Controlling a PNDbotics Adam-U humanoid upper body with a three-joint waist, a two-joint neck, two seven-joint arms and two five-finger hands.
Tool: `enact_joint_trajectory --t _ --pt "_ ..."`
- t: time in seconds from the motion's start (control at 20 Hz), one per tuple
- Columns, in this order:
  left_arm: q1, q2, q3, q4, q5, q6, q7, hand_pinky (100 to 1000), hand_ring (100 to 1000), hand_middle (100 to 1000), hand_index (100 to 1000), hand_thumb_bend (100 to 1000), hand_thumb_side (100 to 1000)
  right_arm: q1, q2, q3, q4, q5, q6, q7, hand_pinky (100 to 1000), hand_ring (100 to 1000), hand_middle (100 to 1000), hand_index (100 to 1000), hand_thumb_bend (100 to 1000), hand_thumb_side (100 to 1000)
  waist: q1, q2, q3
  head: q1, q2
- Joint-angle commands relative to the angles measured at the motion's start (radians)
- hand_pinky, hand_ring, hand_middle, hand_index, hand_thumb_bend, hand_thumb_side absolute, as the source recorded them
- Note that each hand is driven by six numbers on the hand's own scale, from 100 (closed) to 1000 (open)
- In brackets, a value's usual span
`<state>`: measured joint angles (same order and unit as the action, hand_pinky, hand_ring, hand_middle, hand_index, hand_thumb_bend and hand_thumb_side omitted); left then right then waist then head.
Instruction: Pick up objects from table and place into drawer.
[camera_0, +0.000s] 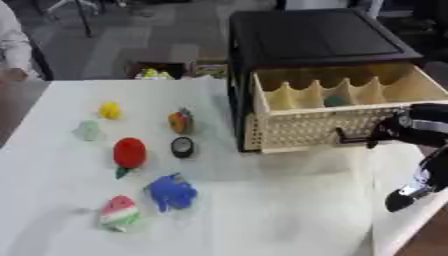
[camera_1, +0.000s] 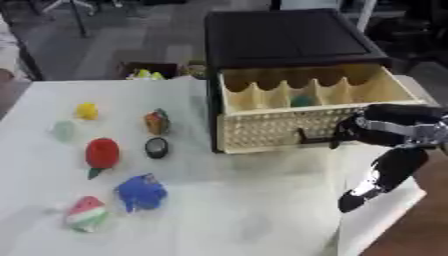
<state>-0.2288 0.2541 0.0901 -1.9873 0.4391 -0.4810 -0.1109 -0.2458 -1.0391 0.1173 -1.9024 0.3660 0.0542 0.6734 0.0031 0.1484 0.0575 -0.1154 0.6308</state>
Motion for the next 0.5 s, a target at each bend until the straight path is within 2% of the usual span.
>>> enact_joint_trajectory --t 0.05,0.5 --pt "-0.006 0.023 0.009 -0.013 -0.004 0.002 0.001 568 643 638 766 100 836 -0.010 -0.041 -0.020 -0.019 -0.007 0.001 -0.003 100 100 100 744 1000 639 -0.003 -0.014 -0.001 0.002 -0.007" --pt "-0.006 0.025 0.010 -0.013 -0.003 0.002 0.004 568 643 638 766 100 835 -0.007 -0.041 -0.040 -0.028 0.014 -0.001 -0.030 100 100 100 813 1000 677 -0.003 -0.016 -0.003 0.004 -0.006"
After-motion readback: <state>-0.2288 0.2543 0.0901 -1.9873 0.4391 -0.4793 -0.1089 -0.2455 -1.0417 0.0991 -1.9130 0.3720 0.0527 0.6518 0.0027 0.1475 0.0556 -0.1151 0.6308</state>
